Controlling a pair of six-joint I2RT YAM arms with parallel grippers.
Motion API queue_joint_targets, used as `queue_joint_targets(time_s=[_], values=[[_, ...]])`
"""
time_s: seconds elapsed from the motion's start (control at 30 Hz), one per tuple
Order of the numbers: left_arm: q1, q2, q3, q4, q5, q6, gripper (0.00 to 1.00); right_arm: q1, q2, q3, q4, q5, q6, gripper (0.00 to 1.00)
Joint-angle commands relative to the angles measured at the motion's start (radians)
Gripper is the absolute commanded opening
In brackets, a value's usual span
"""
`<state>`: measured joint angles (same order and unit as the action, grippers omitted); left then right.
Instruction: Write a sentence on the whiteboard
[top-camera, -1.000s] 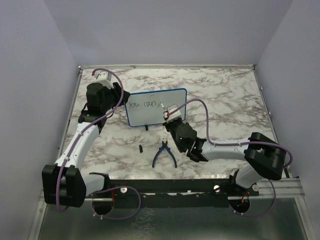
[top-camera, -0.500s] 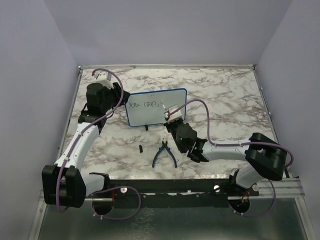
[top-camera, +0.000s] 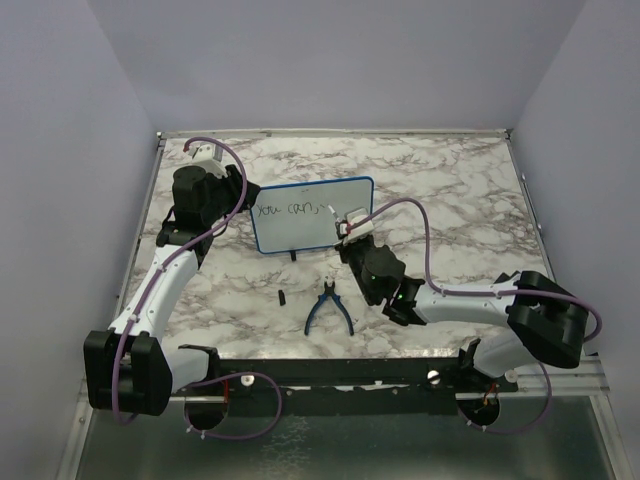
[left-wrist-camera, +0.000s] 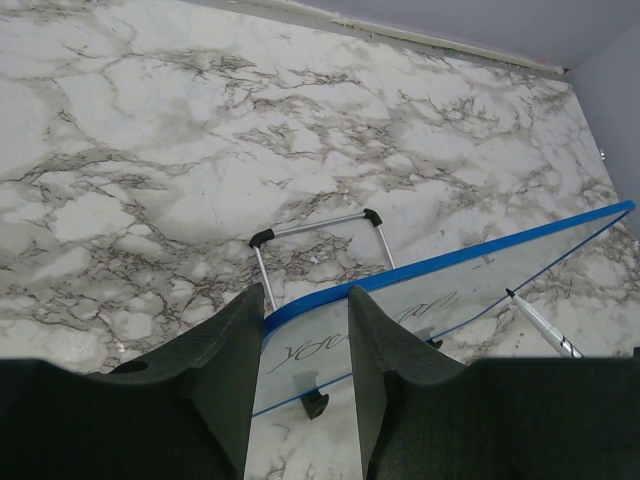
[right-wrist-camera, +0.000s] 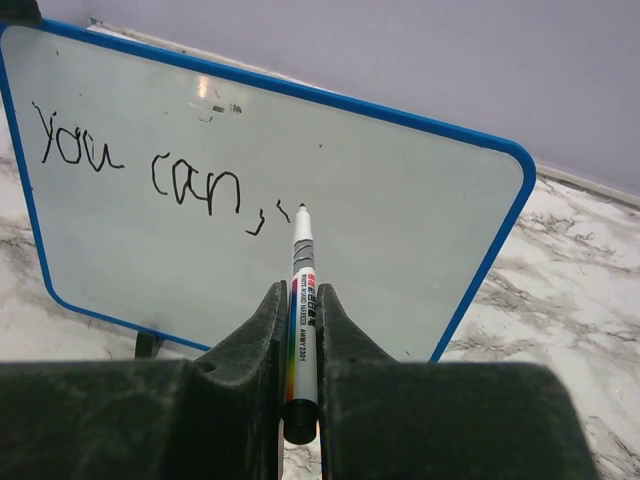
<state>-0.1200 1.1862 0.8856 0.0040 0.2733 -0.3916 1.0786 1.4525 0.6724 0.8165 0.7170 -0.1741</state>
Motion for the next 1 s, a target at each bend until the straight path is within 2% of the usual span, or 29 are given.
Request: queue_joint_targets(time_s=[0.0, 0.97], values=[[-0.004, -0.018, -0.014, -0.016, 0.027, 0.007, 0.40, -0.002, 0.000, 0.008, 0.009, -0.002, -0.005, 0.01], [-0.003, -0.017, -0.014, -0.015, 0.030, 0.004, 0.40, -0.022, 0.076, 0.053, 0.040, 0.027, -0.031, 0.01]])
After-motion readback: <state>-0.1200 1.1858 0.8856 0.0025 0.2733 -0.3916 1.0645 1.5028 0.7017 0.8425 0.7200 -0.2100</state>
